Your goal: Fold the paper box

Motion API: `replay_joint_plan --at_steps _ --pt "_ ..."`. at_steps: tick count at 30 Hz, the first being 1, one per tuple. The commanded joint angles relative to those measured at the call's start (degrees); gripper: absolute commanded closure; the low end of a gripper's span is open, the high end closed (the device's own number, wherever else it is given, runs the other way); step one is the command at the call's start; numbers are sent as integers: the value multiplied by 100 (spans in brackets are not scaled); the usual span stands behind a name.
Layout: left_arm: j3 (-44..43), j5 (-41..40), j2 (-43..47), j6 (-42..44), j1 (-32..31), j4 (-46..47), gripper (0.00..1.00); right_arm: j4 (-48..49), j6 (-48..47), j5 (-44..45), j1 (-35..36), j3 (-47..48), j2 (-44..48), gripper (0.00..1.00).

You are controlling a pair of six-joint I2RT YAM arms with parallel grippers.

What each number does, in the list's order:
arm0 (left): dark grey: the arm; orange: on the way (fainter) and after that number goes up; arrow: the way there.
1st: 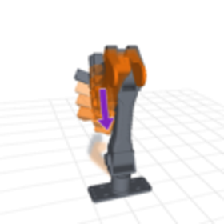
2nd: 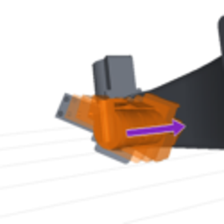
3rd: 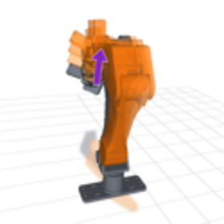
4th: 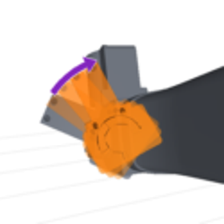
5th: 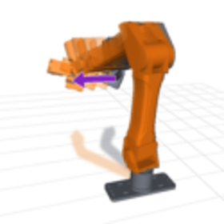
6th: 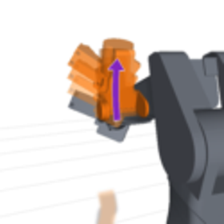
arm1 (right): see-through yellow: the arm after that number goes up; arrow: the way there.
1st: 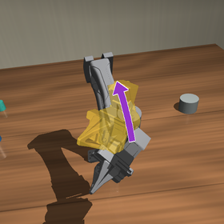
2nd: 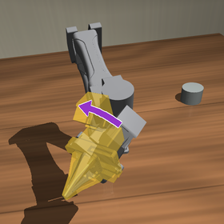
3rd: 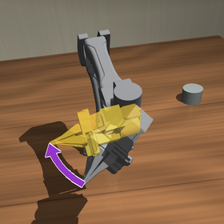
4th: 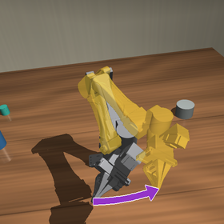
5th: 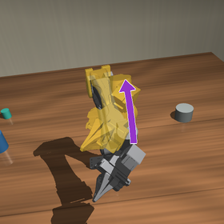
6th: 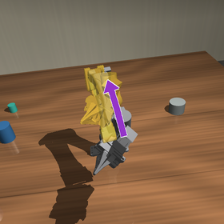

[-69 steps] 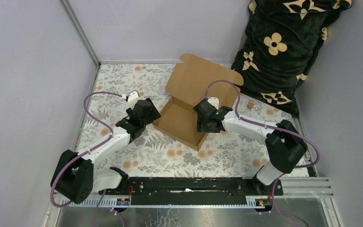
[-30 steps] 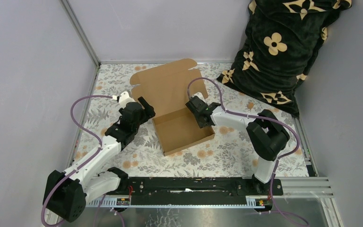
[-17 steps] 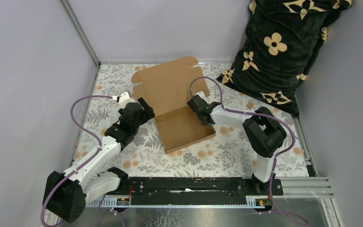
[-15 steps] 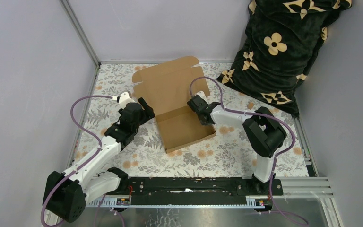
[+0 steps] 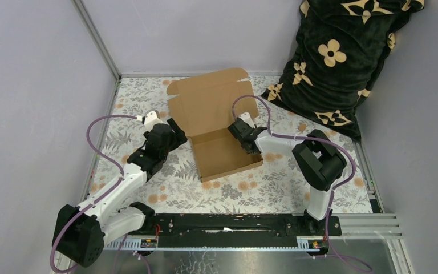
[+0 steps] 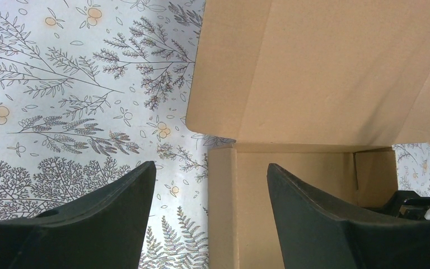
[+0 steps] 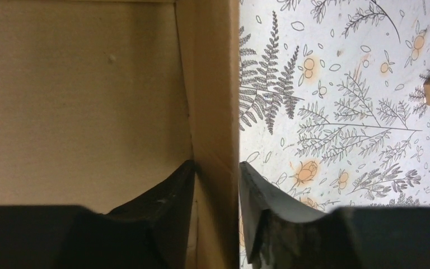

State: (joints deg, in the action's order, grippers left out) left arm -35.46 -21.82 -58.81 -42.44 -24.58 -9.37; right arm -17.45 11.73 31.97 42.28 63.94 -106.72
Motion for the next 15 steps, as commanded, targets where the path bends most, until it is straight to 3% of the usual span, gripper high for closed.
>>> replay_joint_plan --at_steps 1,8,15 --pt "-141 -17 0 132 57 48 21 -14 99 114 -20 -129 365 55" --pt "-81 -1 44 121 52 44 21 16 71 -53 -33 34 792 48" --pt "-79 -28 110 154 58 2 21 486 91 -397 -260 135 753 49"
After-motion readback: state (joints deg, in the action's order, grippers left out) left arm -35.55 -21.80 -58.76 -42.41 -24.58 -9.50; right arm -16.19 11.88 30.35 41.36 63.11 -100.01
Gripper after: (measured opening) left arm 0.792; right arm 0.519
